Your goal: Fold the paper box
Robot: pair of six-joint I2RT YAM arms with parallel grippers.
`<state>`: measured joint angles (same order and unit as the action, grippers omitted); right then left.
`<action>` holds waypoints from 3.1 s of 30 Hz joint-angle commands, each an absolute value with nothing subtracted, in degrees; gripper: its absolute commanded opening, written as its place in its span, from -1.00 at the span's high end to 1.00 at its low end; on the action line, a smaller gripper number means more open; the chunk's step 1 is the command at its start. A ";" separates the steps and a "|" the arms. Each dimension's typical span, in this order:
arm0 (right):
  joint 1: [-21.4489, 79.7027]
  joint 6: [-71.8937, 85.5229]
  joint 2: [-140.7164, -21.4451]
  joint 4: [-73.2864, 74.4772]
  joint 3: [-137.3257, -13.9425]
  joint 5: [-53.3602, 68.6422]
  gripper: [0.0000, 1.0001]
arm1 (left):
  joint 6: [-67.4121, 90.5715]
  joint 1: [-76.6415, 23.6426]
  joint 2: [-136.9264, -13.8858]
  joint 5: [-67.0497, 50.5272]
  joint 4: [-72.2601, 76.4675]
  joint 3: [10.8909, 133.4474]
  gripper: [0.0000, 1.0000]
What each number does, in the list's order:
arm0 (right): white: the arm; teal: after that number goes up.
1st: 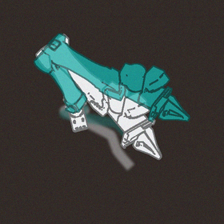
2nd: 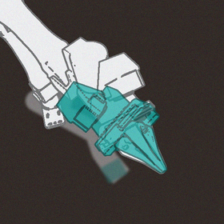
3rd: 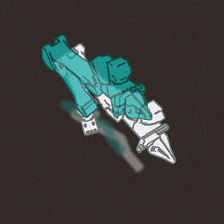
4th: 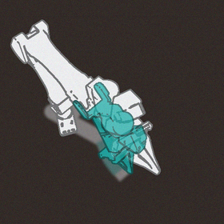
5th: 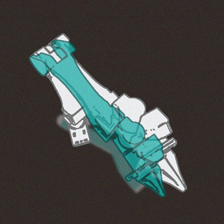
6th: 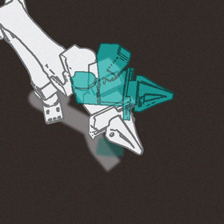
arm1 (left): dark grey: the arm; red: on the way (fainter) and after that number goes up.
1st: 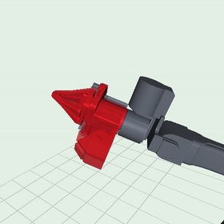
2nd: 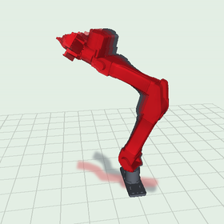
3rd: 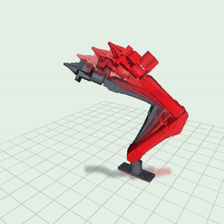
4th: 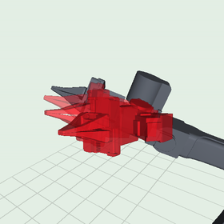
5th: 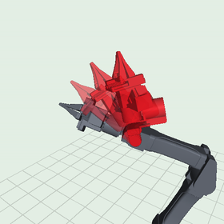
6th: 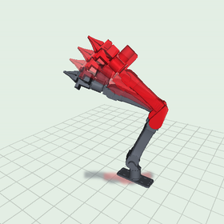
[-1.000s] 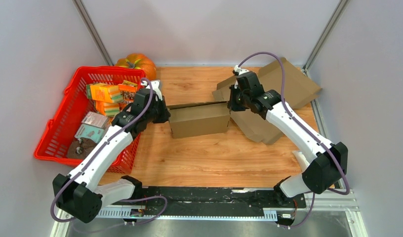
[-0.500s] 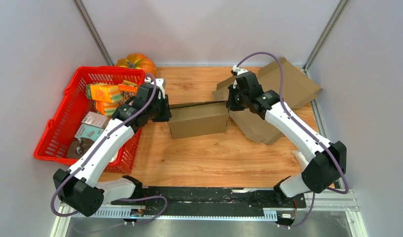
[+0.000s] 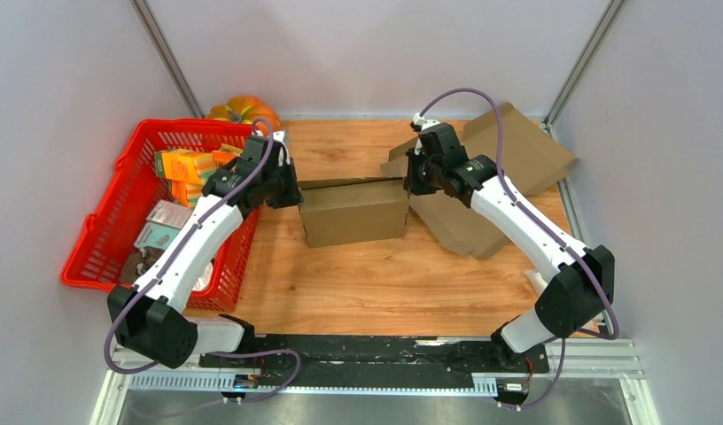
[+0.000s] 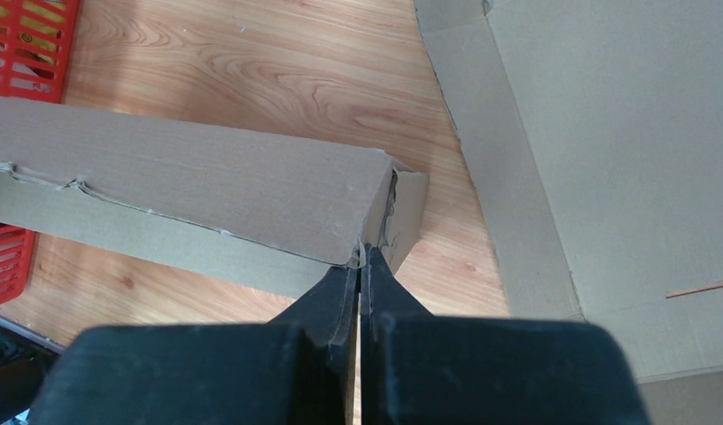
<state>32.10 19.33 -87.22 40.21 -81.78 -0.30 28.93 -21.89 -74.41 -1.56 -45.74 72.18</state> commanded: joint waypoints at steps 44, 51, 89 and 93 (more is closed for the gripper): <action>33.31 18.46 -87.89 45.35 -79.63 4.75 1.00 | 19.60 -11.43 -73.47 -26.45 -42.79 67.23 1.00; 33.31 18.46 -88.06 45.27 -79.98 5.01 1.00 | 15.30 -11.34 -75.58 -22.69 -49.12 69.69 0.96; 34.19 18.99 -85.35 37.18 -71.99 2.47 1.00 | 15.21 -24.17 -69.26 8.52 -49.74 65.29 1.00; 34.10 18.55 -85.52 37.26 -73.73 2.29 1.00 | 14.15 -24.17 -71.27 5.20 -51.15 72.31 0.92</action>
